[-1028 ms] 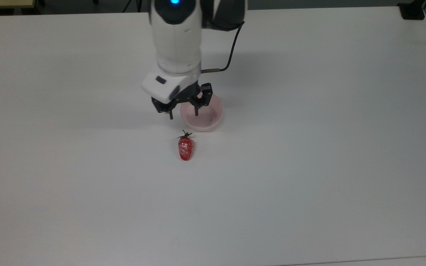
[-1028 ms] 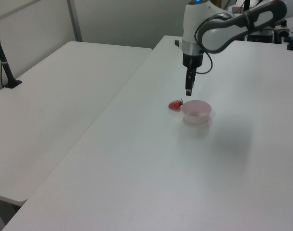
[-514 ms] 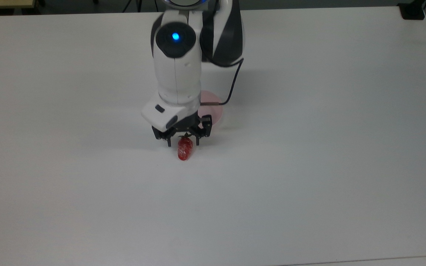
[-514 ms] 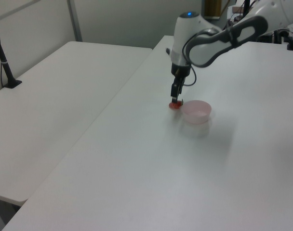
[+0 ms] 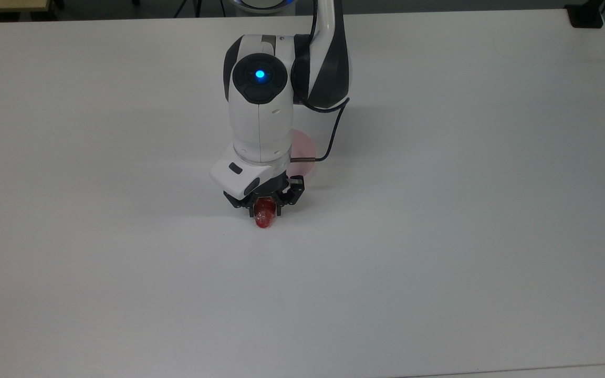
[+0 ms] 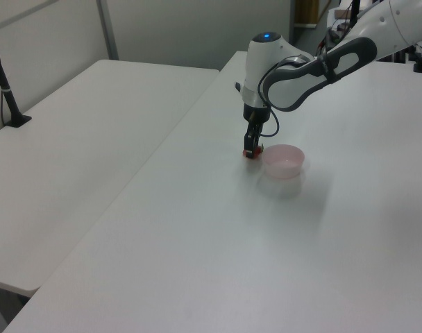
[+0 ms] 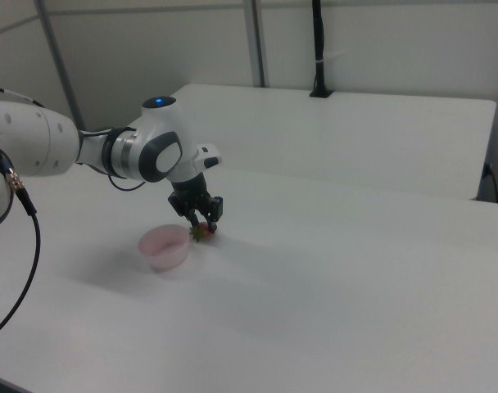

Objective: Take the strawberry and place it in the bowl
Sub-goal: 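Lower the held strawberry into the pink bowl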

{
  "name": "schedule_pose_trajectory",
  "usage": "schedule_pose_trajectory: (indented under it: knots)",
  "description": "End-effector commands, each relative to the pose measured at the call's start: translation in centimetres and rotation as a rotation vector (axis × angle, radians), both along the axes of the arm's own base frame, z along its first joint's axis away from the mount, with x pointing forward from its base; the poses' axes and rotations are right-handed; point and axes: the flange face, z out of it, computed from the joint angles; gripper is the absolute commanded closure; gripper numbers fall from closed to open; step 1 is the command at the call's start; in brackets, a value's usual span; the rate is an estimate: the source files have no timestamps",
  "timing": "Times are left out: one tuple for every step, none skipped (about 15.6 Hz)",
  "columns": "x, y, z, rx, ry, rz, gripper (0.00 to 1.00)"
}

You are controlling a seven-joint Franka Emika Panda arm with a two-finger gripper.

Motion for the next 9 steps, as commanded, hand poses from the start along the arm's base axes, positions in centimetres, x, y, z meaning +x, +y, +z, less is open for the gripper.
schedule_pose_trajectory:
  knots:
    - [0.2, 0.2, 0.5, 0.008, -0.012, -0.013, 0.70]
    - [0.2, 0.2, 0.5, 0.008, -0.012, -0.013, 0.72]
    - [0.2, 0.2, 0.5, 0.008, -0.012, -0.015, 0.72]
    - [0.2, 0.2, 0.6, 0.010, -0.013, -0.017, 0.72]
    - [0.2, 0.2, 0.8, 0.011, -0.016, -0.019, 0.72]
    - [0.2, 0.1, 1.1, 0.012, -0.021, -0.020, 0.72]
    - [0.2, 0.1, 1.3, 0.015, -0.024, -0.021, 0.72]
    - [0.2, 0.0, 1.5, 0.017, -0.027, -0.025, 0.72]
    - [0.3, 0.0, 2.1, 0.022, -0.034, -0.026, 0.72]
